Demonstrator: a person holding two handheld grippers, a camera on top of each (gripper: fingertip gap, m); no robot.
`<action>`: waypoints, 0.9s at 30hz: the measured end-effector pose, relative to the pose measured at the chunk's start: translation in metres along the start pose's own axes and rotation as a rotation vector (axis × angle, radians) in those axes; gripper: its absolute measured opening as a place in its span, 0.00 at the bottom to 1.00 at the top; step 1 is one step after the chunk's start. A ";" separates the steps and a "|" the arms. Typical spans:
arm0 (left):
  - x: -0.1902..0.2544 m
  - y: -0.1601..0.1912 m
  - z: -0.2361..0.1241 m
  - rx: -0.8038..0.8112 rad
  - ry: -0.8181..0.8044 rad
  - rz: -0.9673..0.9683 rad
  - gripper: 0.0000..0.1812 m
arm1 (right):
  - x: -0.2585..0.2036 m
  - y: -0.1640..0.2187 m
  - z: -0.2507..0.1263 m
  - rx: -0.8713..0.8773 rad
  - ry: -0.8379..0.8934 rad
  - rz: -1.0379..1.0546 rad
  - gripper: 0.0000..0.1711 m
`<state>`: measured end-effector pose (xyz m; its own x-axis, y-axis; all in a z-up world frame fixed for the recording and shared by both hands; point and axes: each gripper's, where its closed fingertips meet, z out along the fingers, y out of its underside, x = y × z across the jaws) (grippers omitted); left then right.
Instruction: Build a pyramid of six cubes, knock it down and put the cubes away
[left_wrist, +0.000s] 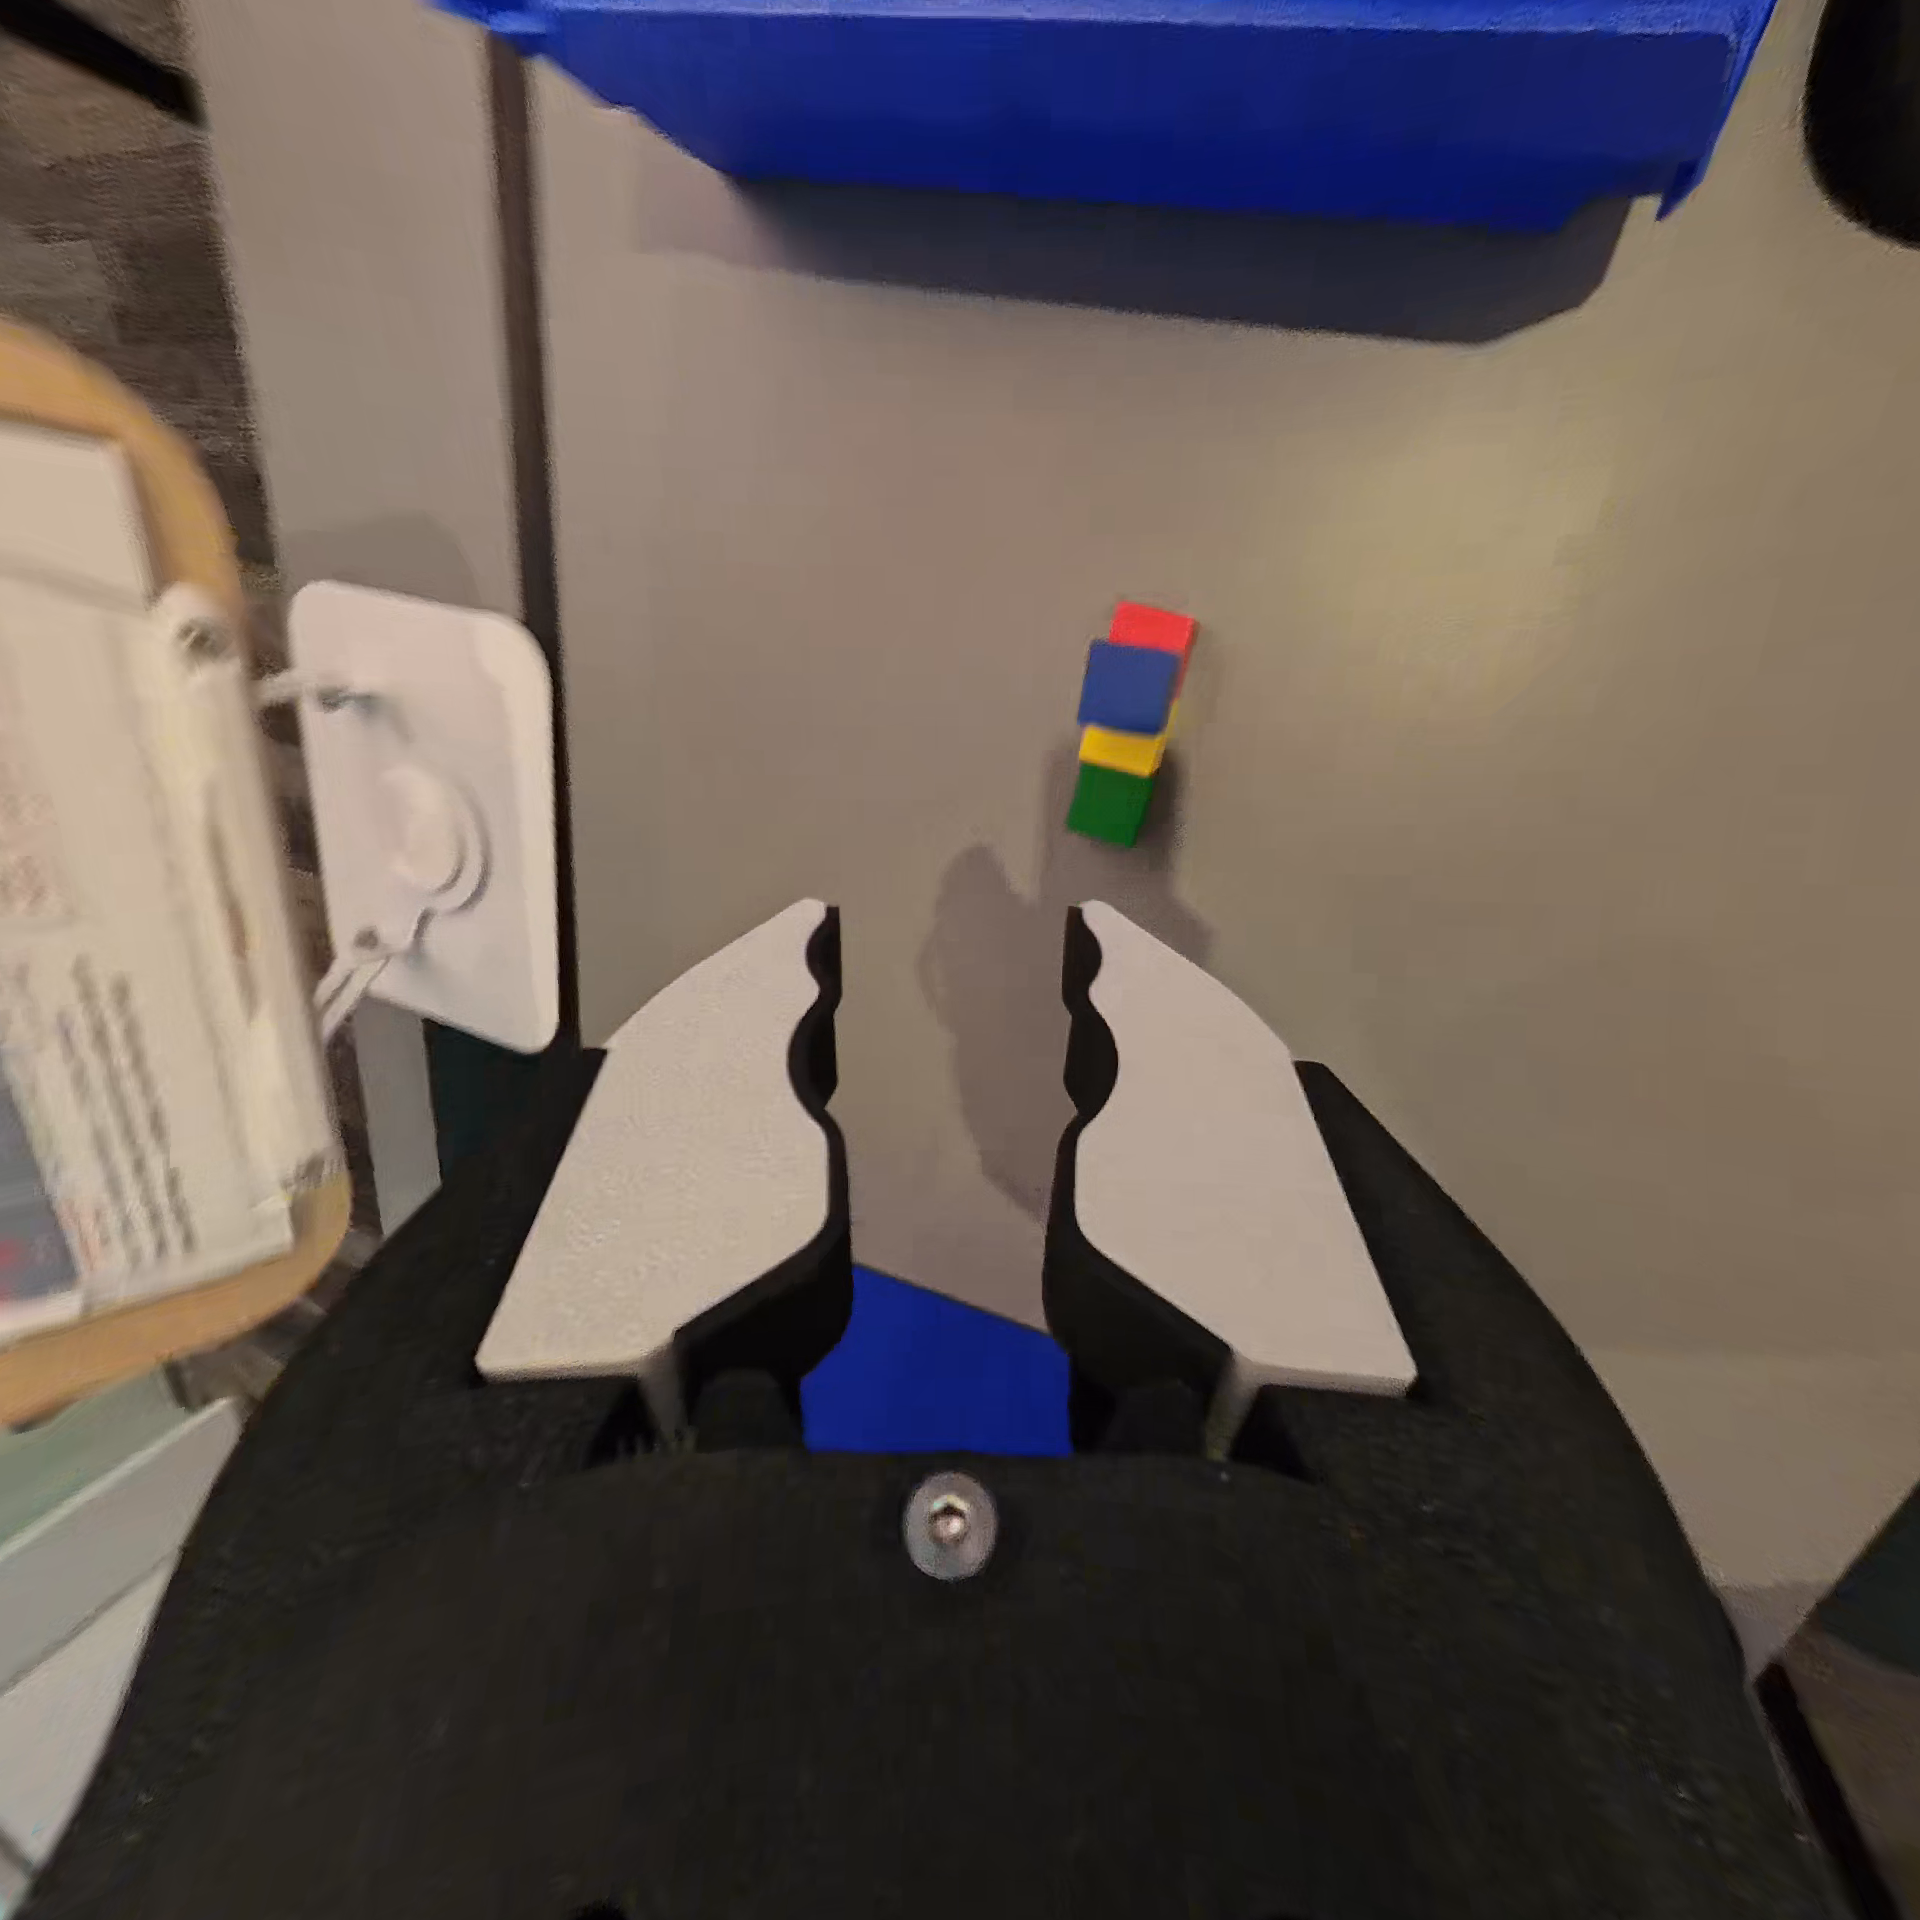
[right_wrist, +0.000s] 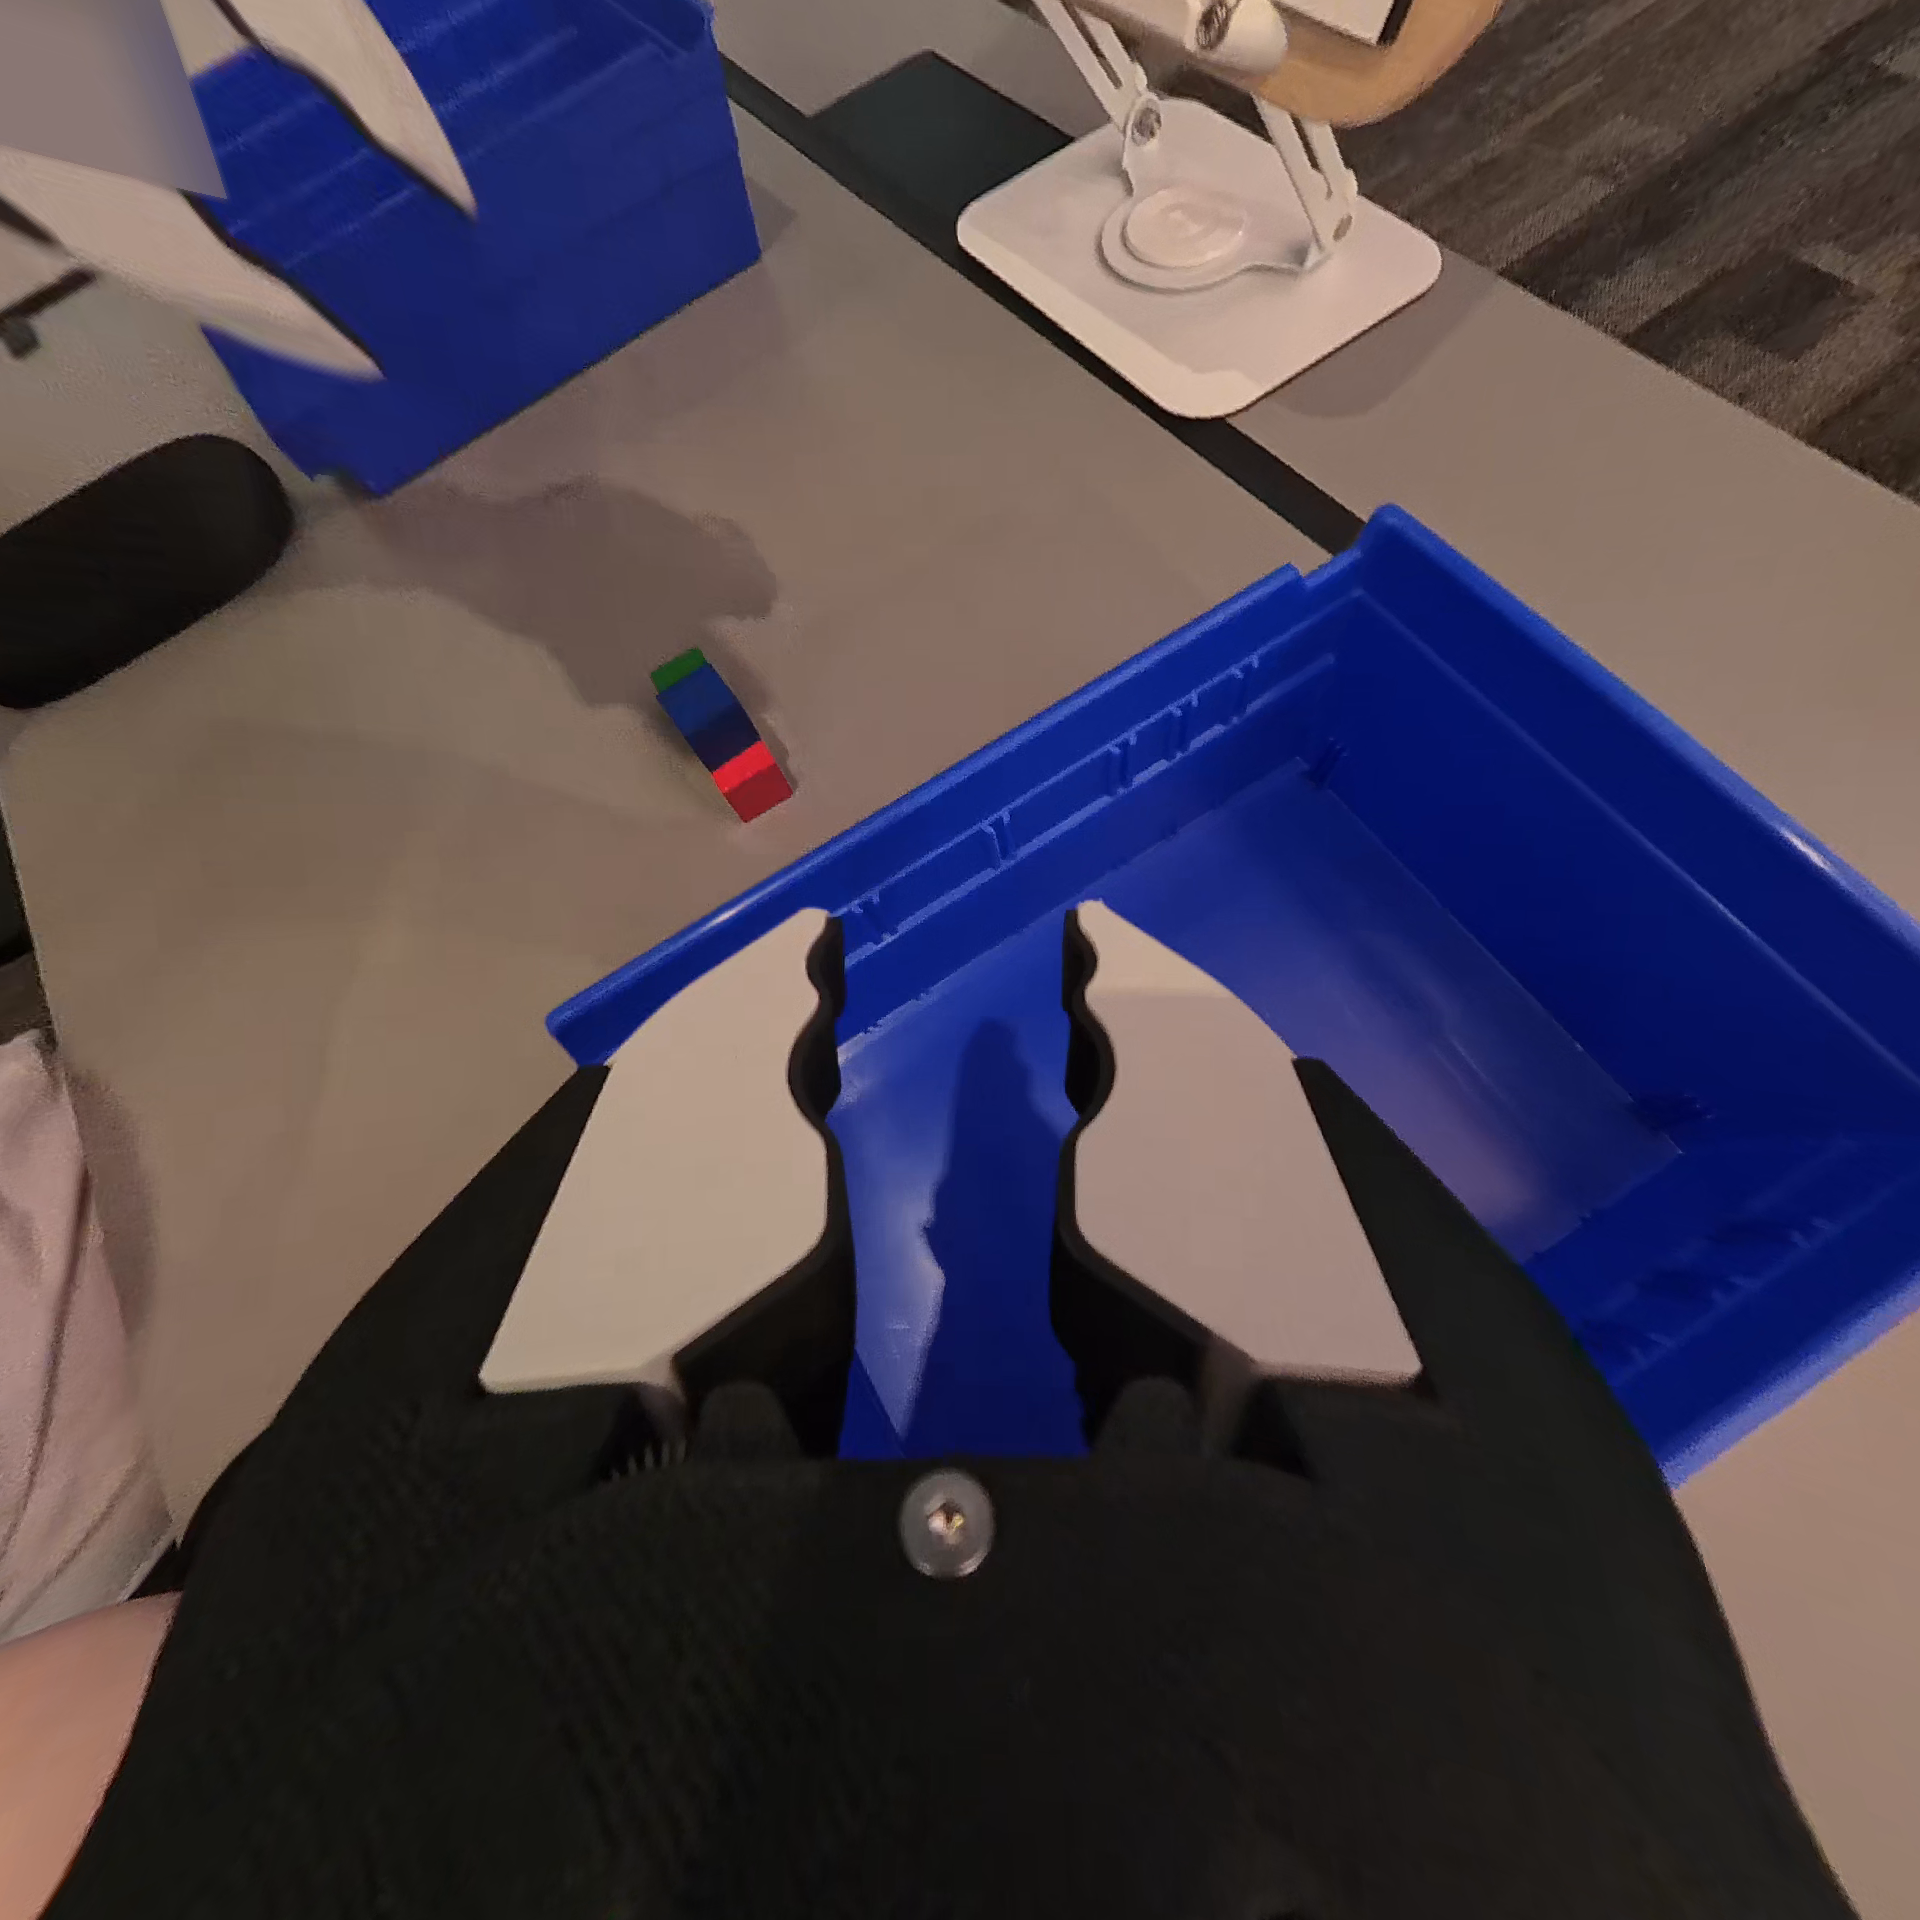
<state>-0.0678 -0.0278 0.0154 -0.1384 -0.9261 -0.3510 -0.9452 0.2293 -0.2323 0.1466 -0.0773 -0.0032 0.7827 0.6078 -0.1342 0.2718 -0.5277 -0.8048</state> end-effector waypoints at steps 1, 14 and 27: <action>-0.007 0.014 -0.018 0.021 -0.012 -0.041 0.23 | -0.001 -0.002 -0.001 0.015 -0.002 -0.003 0.24; -0.060 0.297 -0.020 -0.209 -0.131 -0.244 0.24 | -0.002 -0.023 -0.015 0.102 0.051 -0.016 0.24; -0.086 0.313 0.097 -0.092 0.045 -0.153 0.24 | -0.017 -0.031 0.002 0.128 -0.087 -0.021 0.24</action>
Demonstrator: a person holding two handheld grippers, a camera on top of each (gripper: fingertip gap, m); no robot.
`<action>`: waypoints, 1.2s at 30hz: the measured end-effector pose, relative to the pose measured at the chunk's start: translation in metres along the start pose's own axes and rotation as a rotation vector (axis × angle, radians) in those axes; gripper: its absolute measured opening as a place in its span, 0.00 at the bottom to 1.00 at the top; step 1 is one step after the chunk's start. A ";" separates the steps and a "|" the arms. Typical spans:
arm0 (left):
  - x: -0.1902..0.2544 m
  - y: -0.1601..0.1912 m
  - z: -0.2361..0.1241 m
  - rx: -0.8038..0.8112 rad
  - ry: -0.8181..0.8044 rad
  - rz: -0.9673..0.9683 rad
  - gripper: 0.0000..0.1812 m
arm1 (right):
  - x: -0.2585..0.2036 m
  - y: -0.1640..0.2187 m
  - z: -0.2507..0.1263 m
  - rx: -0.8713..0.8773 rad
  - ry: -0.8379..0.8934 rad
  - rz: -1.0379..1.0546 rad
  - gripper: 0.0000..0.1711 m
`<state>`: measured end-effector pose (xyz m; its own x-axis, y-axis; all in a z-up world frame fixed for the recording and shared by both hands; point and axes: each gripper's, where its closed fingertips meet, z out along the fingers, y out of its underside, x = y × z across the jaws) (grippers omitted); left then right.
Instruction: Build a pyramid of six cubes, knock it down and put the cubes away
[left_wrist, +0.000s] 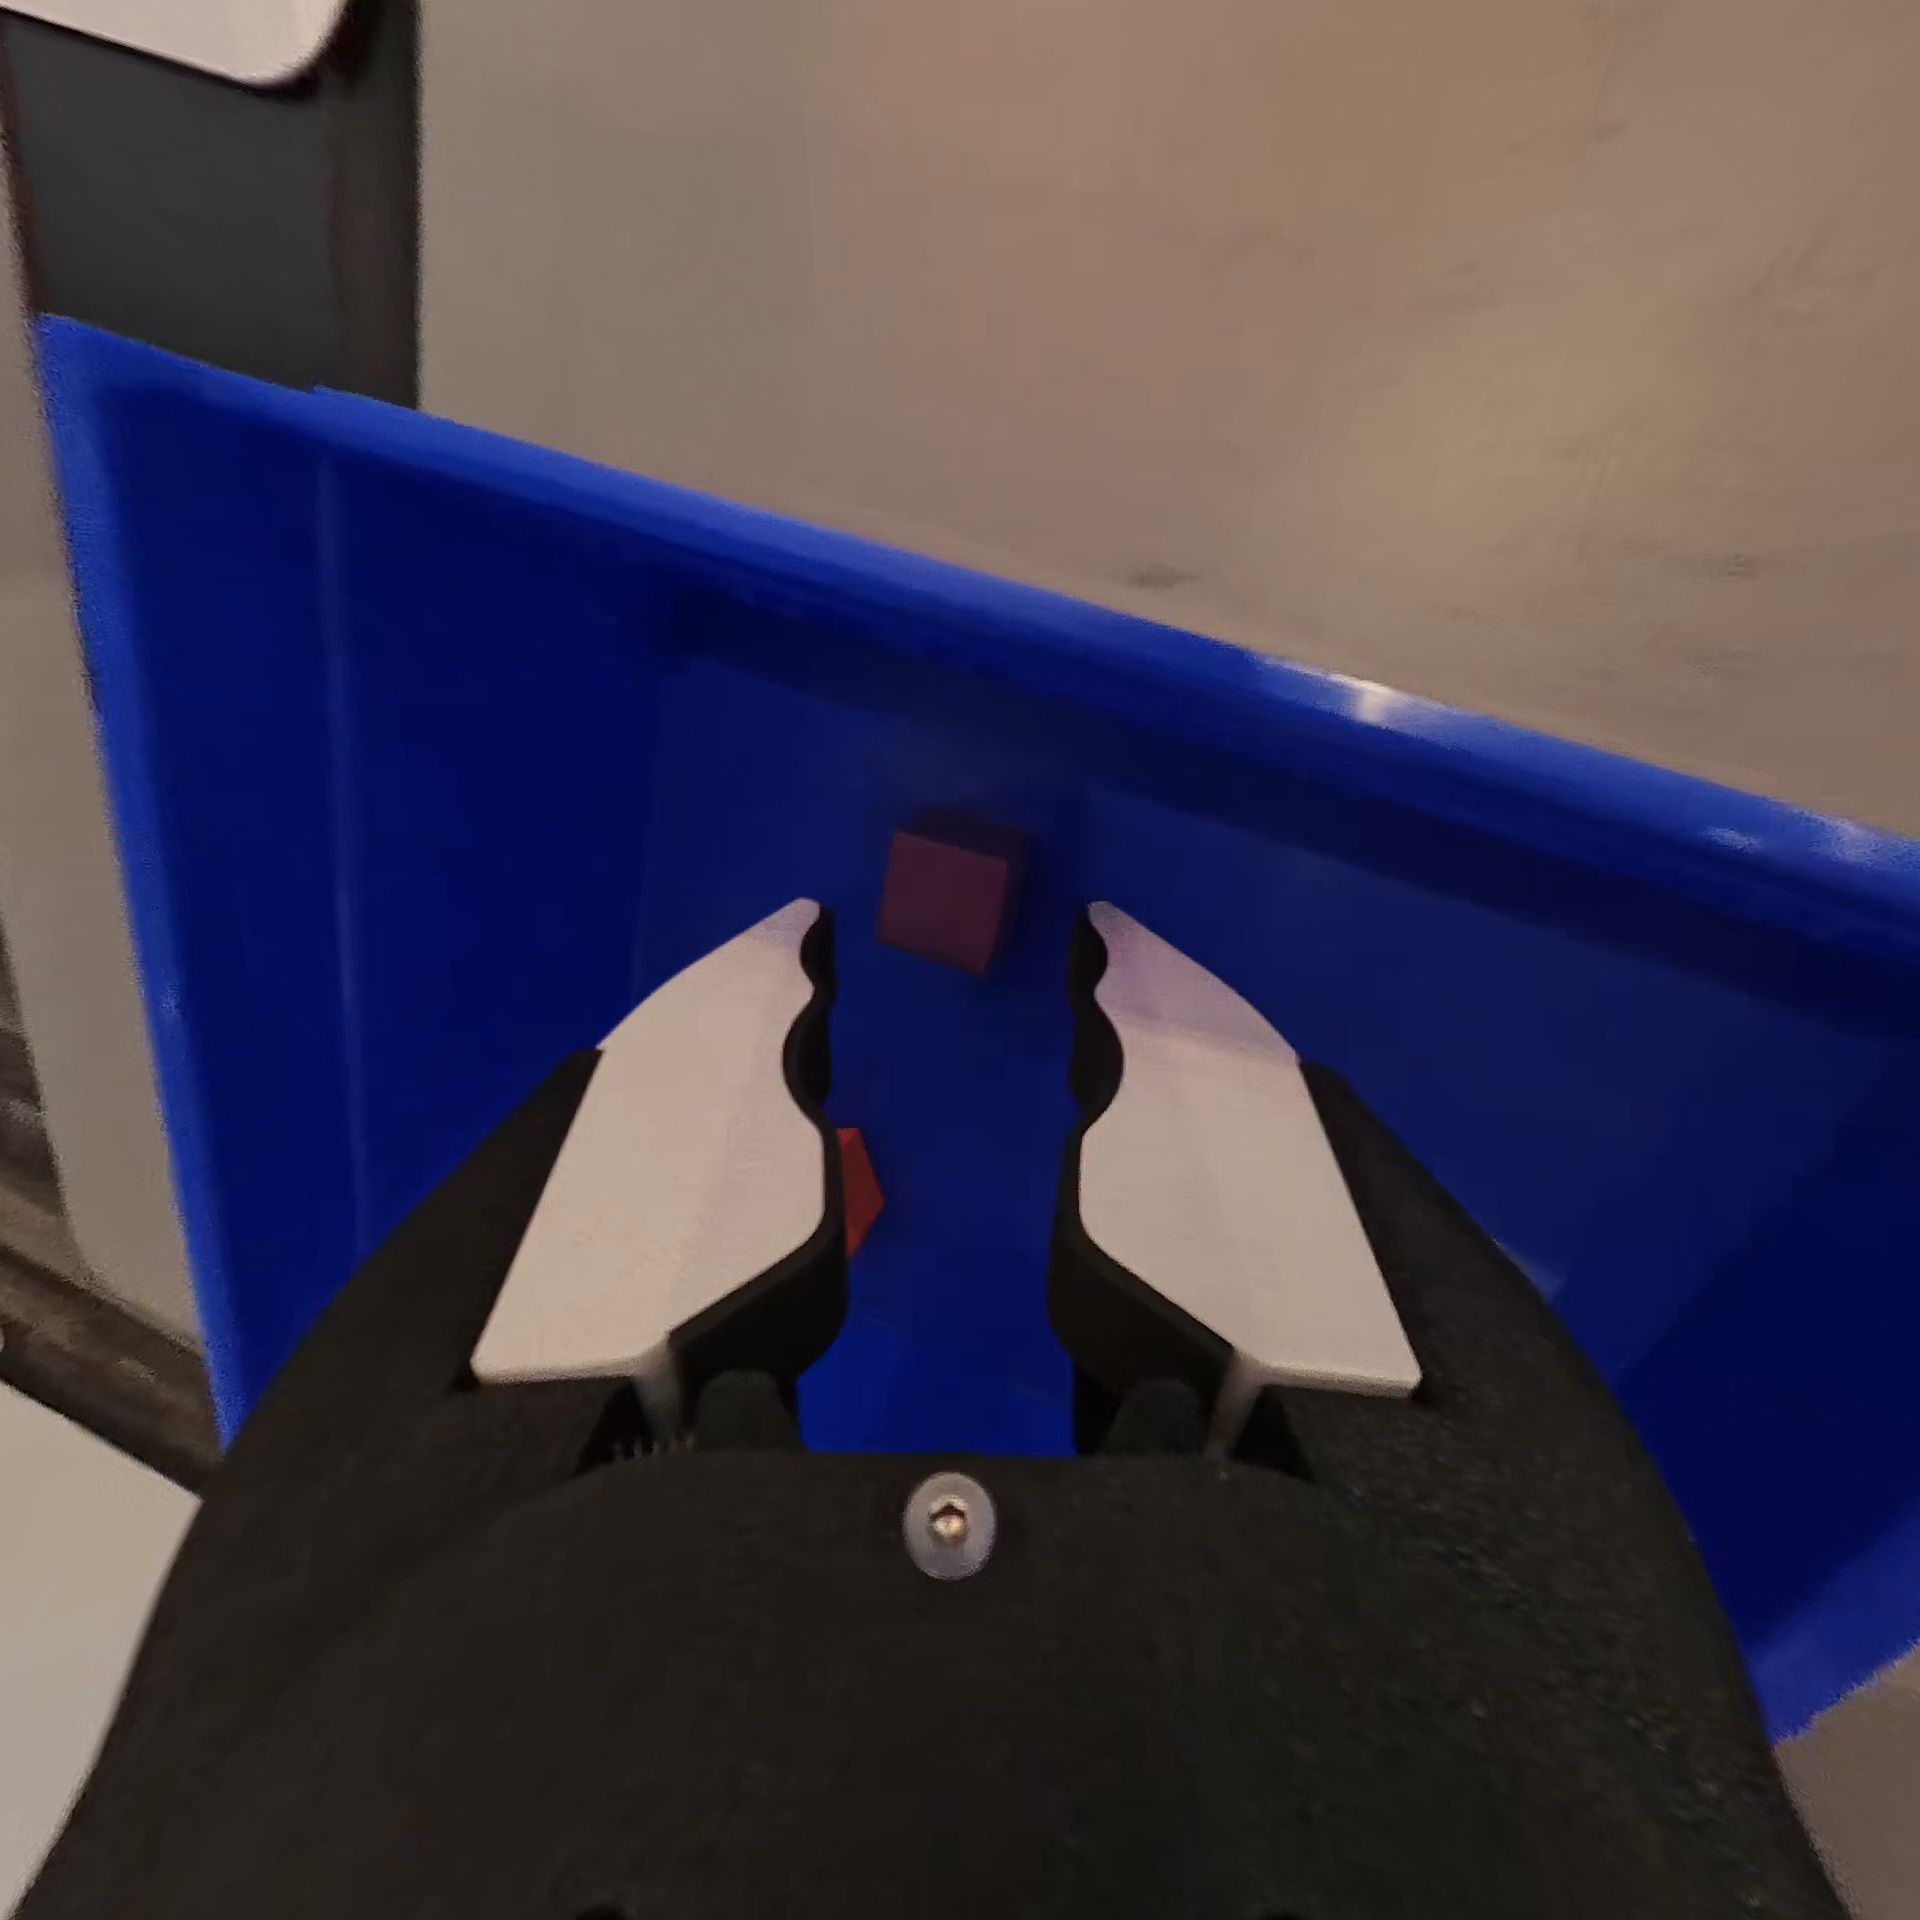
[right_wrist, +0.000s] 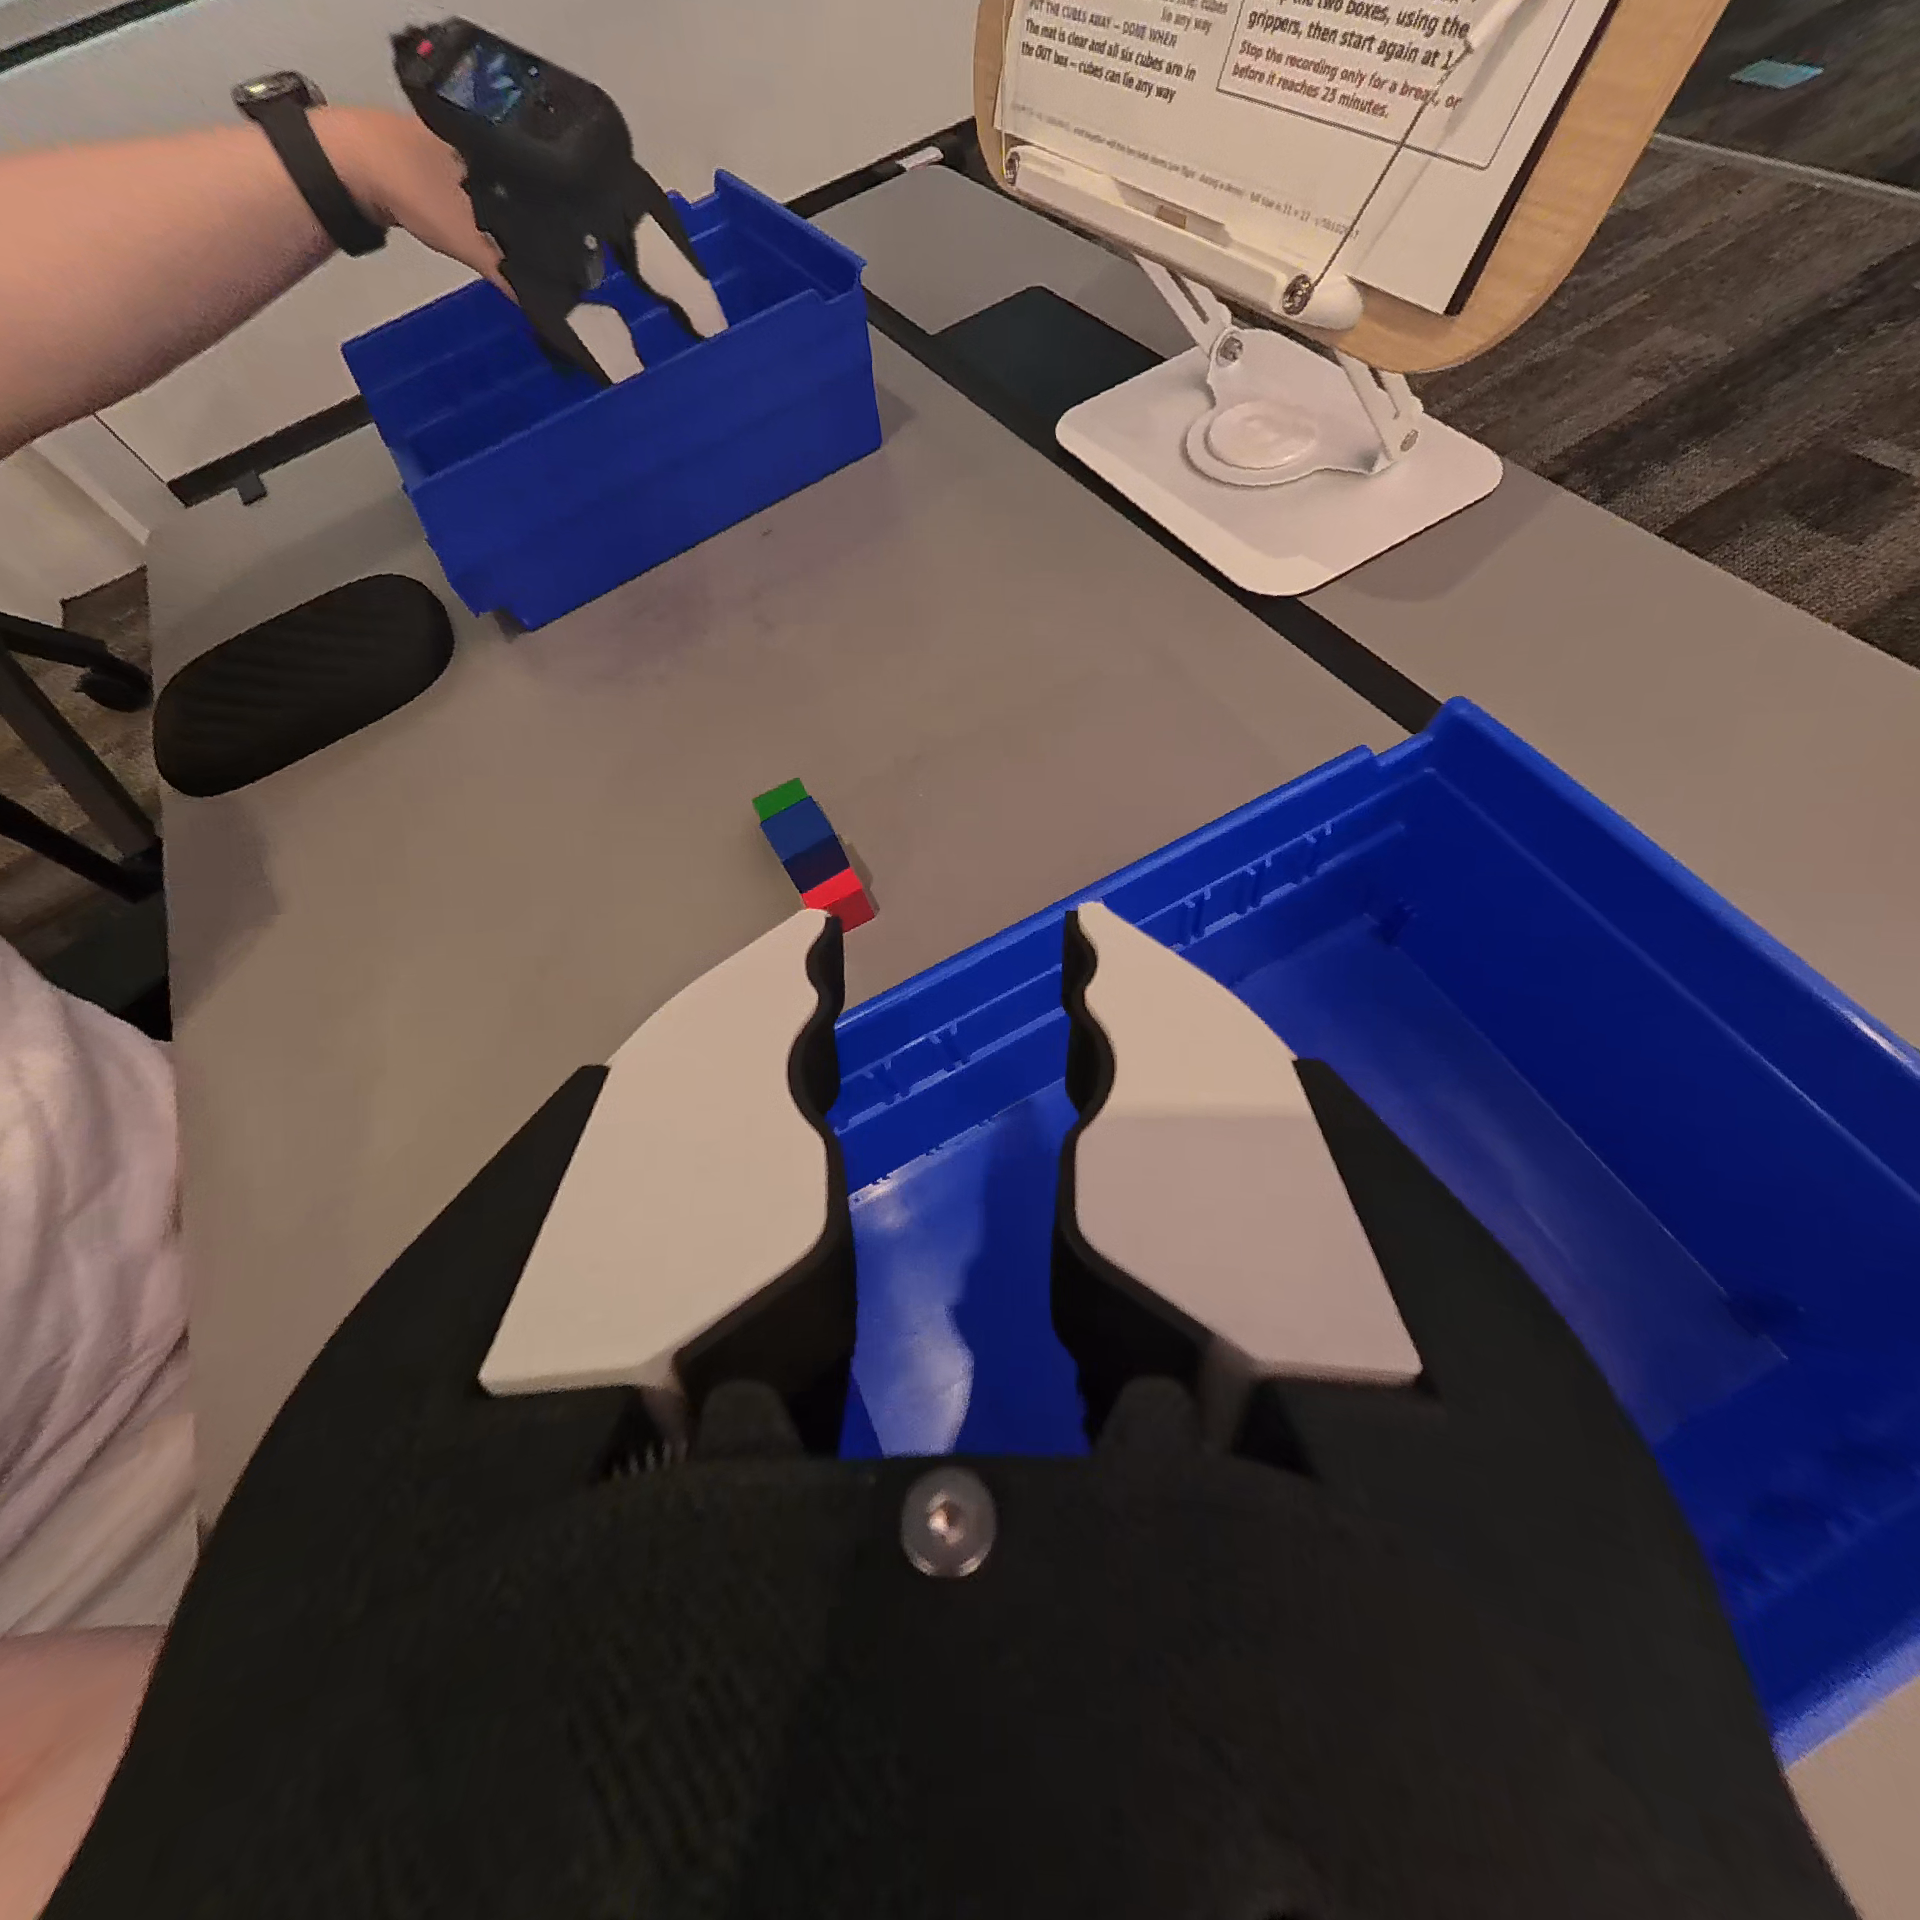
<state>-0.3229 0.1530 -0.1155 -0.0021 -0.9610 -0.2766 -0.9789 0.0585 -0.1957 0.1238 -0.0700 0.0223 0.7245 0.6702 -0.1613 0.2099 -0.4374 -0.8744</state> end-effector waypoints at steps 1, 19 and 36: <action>0.001 0.001 0.005 -0.009 0.020 0.008 0.24 | 0.000 0.001 0.000 0.000 -0.006 0.001 0.24; -0.020 0.002 -0.026 -0.060 0.014 -0.131 0.16 | -0.010 0.006 0.008 -0.005 -0.126 0.003 0.24; 0.145 -0.262 -0.051 0.163 0.099 0.178 0.15 | -0.021 -0.002 -0.007 0.017 -0.071 -0.041 0.24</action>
